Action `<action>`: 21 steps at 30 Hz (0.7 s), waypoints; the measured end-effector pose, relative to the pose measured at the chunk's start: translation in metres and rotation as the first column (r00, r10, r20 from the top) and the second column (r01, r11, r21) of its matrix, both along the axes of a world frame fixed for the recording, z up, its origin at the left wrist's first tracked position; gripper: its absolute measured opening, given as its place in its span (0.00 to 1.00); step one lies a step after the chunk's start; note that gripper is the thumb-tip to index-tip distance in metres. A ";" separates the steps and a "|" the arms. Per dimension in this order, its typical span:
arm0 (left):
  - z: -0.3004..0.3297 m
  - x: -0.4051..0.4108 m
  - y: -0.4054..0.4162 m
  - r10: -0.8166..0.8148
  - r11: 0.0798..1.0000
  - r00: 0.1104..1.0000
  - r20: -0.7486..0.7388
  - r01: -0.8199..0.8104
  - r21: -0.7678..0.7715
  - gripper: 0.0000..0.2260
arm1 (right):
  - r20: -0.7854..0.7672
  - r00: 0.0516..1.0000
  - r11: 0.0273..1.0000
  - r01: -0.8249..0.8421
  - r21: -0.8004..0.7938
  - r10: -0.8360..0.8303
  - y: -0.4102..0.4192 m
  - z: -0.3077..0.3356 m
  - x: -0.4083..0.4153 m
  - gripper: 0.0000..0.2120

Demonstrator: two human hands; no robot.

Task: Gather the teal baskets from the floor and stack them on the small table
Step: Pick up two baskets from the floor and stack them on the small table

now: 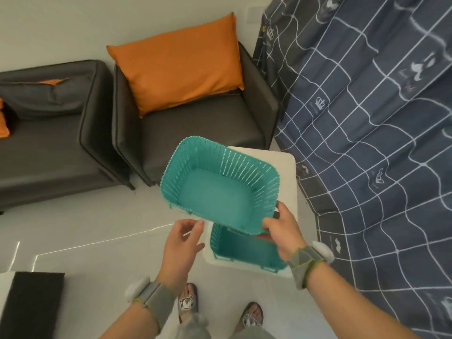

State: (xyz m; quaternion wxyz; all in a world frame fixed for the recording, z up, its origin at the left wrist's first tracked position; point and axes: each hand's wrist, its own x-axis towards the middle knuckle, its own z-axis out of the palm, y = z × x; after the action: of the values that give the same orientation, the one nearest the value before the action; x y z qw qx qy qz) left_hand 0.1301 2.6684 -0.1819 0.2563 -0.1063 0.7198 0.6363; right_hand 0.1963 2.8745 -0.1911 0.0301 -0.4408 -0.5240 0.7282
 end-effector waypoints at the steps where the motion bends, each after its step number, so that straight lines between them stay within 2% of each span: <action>1: -0.001 -0.009 -0.012 0.014 1.000 1.000 -0.001 -0.014 -0.023 0.12 | 0.010 1.000 1.000 -0.014 0.015 0.014 0.016 -0.001 0.012 0.29; 5: 0.000 -0.039 -0.023 -0.043 0.998 0.999 -0.015 0.042 -0.050 0.14 | 0.095 0.995 0.998 0.011 0.064 -0.017 0.071 -0.002 0.073 0.29; 9: -0.005 -0.036 0.008 -0.292 0.953 0.955 0.055 0.295 -0.066 0.15 | 0.166 0.986 0.996 -0.002 0.090 -0.013 0.080 -0.011 0.104 0.29; 10: -0.008 -0.032 0.014 -0.312 0.945 0.949 0.052 0.316 -0.086 0.13 | 0.169 0.986 0.996 -0.023 0.085 0.008 0.075 -0.013 0.104 0.29; 14: -0.018 -0.024 0.030 -0.271 0.946 0.962 -0.040 0.258 -0.196 0.13 | 0.160 0.987 0.997 -0.039 0.069 0.027 0.061 -0.020 0.104 0.30; 17: -0.023 -0.031 0.024 -0.301 0.935 0.951 -0.067 0.281 -0.215 0.14 | 0.138 0.990 0.998 -0.027 0.049 0.020 0.060 -0.027 0.099 0.30; 21: -0.042 -0.042 0.014 -0.349 0.896 0.937 0.028 0.342 -0.282 0.15 | 0.190 0.980 0.997 -0.066 0.037 0.058 0.062 -0.045 0.095 0.31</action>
State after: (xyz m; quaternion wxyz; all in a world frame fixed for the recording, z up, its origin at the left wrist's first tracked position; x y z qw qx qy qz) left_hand 0.0885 2.6821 -0.2238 0.3390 -0.0050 0.8134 0.4726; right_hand 0.2915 2.9365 -0.2362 -0.0329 -0.4904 -0.5536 0.6723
